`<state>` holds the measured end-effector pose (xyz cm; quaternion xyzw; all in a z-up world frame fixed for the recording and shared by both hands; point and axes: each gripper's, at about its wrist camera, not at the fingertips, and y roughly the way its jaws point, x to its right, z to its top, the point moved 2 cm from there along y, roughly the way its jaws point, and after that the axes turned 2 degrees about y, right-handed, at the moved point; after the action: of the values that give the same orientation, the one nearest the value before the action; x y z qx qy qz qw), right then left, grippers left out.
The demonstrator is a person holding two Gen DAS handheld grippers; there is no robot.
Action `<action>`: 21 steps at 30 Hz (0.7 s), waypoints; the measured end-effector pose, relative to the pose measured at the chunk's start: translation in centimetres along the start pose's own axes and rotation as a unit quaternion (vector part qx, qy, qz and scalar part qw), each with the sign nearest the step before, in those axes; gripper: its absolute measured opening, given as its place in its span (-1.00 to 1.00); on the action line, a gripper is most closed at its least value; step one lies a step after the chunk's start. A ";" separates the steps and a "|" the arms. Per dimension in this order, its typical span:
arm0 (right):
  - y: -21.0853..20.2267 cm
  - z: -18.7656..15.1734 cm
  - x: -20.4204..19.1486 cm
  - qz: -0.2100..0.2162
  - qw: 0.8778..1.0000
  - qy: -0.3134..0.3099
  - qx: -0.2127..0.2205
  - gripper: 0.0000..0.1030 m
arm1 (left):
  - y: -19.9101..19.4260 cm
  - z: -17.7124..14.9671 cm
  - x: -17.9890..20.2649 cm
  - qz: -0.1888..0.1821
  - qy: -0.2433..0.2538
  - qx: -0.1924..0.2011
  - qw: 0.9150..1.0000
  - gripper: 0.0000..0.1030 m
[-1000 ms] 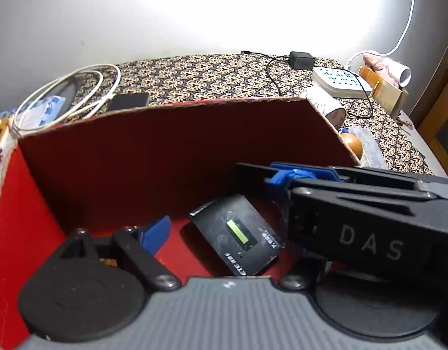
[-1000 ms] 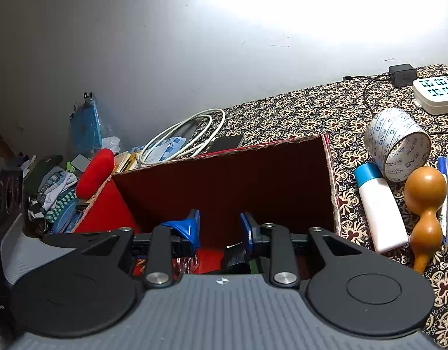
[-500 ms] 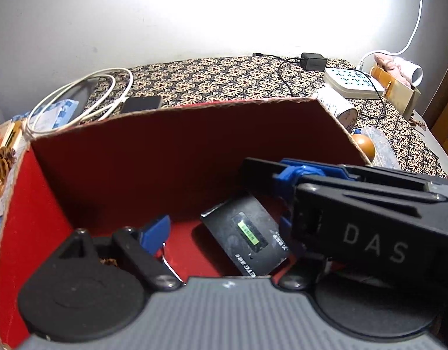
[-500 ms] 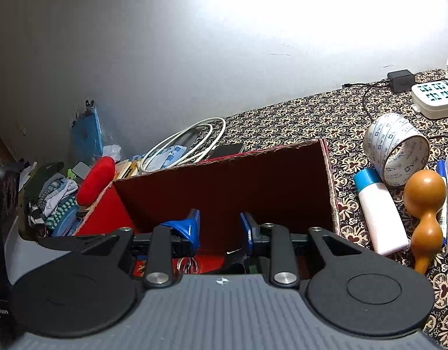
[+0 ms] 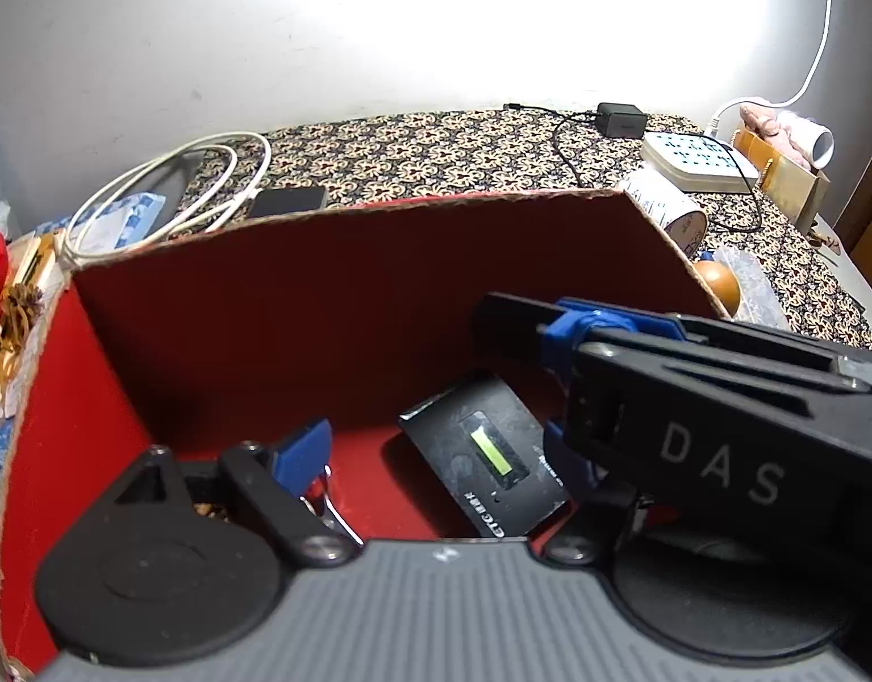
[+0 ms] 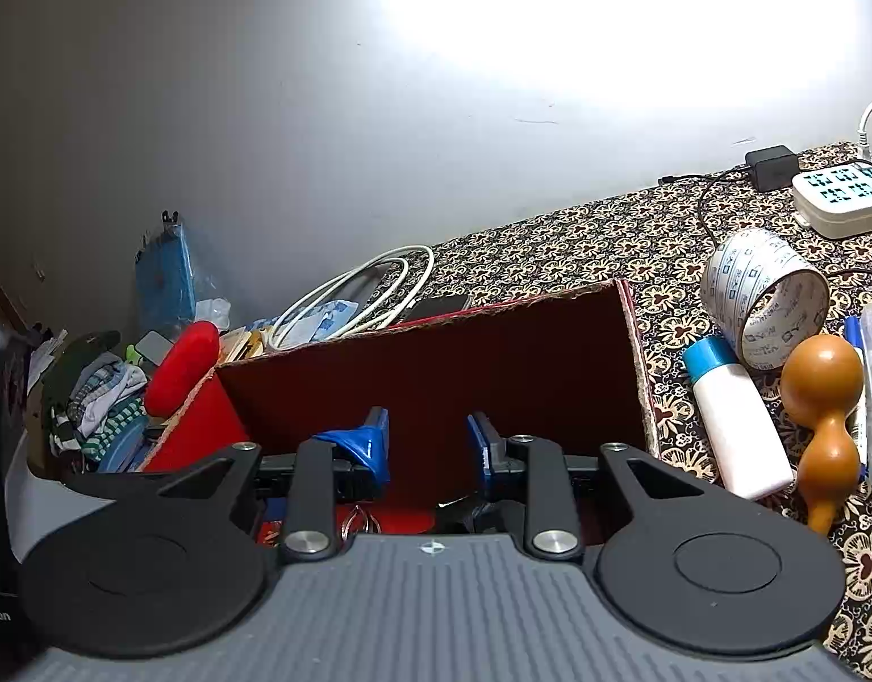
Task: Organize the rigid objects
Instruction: 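Open the right tool to release the device in the box, then withdraw the right tool from the box toward the clear tape roll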
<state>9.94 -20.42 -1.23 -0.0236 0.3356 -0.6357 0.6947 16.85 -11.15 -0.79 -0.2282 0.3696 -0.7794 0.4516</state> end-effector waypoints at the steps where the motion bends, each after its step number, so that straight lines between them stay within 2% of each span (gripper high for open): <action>1: 0.0 0.0 0.0 0.001 1.000 -0.001 0.000 -0.80 | 0.0 0.0 0.0 0.001 0.001 0.000 1.000 0.52; 9: 0.2 0.2 0.1 0.014 0.999 -0.029 -0.024 -0.79 | -0.1 -0.1 0.9 0.001 0.006 -0.010 1.000 0.55; 14: 0.0 0.2 0.1 0.010 0.999 -0.025 -0.019 -0.78 | 0.0 -0.1 1.1 0.024 0.005 -0.009 1.000 0.55; 21: -1.3 0.2 0.2 0.018 1.000 -0.007 -0.016 -0.66 | -0.5 -0.1 1.1 0.062 -0.020 -0.011 0.998 0.55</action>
<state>8.93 -20.89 -0.60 -0.0327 0.3410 -0.6177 0.7079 16.00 -11.90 -0.45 -0.2252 0.3827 -0.7414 0.5032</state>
